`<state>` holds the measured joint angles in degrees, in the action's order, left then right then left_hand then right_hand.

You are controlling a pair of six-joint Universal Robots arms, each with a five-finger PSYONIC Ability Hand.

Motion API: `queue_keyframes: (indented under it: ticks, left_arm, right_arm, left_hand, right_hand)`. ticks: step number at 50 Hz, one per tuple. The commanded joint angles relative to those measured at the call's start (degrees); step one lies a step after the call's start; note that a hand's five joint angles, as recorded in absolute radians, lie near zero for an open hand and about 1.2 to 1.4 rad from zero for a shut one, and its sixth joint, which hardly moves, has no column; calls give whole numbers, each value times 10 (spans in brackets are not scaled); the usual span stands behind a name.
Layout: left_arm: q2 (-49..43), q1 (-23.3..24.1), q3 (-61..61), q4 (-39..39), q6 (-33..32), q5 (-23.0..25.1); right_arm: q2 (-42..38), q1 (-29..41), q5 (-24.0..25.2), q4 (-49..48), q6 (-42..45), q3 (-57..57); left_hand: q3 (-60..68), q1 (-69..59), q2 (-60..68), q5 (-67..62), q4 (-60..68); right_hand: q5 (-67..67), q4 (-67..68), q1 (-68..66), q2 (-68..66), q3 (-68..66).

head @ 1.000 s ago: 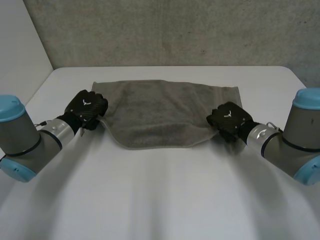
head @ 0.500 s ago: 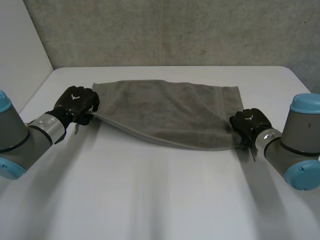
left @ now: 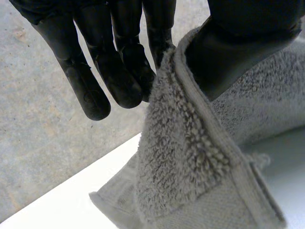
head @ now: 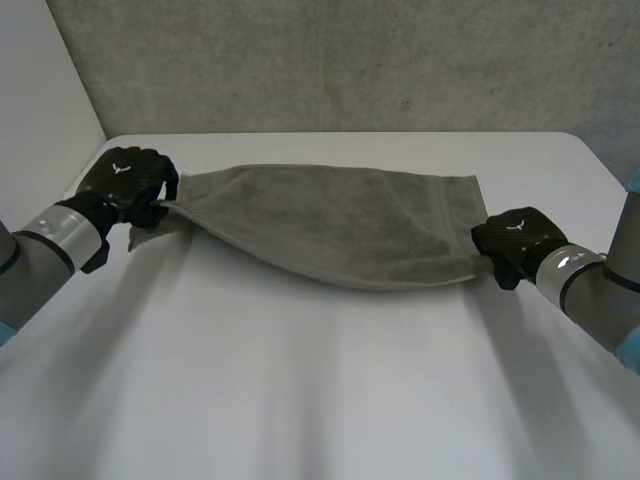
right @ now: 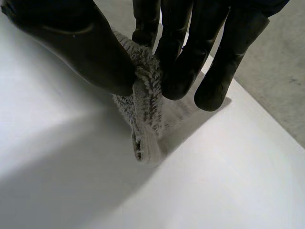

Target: Fold the towel.

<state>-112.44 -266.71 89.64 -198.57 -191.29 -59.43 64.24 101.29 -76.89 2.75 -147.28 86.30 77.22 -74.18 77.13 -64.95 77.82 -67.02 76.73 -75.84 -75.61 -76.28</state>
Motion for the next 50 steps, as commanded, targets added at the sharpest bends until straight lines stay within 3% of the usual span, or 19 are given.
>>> queue_keyframes:
  ticks: [1,3,6,11,20,25,30,33,38,50]
  left_arm:
    - [76,-4,36,20,7,2]
    - [134,-22,58,27,7,2]
    - [159,-32,67,34,8,3]
    - [224,-64,89,89,7,26]
    - [214,-95,92,104,3,87]
    - [136,-94,56,99,0,91]
    - [2,-75,-64,104,0,84]
    - [-33,-71,-102,110,1,82]
    - [-151,-52,-231,142,0,41]
    - [-269,-24,-364,147,1,20]
  right_arm:
    - [62,-31,47,81,2,-10]
    - [100,-49,74,123,2,-22]
    - [114,-57,89,150,3,-32]
    - [168,-102,152,254,13,-71]
    - [156,-121,192,277,54,-119]
    - [59,-114,184,277,59,-184]
    - [-67,-72,172,275,58,-311]
    - [-98,-63,161,273,57,-346]
    - [-203,-39,120,242,57,-455]
    - [-285,-19,98,146,52,-487]
  left_hand:
    - [28,-58,29,-51,22]
    - [28,-58,29,-51,22]
    - [28,-58,29,-51,22]
    - [28,-58,29,-51,22]
    - [28,-58,29,-51,22]
    - [28,-58,29,-51,22]
    - [28,-58,29,-51,22]
    - [28,-58,29,-51,22]
    - [28,-58,29,-51,22]
    - [28,-58,29,-51,22]
  right_hand:
    - [-30,33,-42,-44,-37]
    - [-30,33,-42,-44,-37]
    - [-30,33,-42,-44,-37]
    - [-30,33,-42,-44,-37]
    - [-30,33,-42,-44,-37]
    - [-30,33,-42,-44,-37]
    - [-30,33,-42,-44,-37]
    - [-30,33,-42,-44,-37]
    - [-30,33,-42,-44,-37]
    - [-30,33,-42,-44,-37]
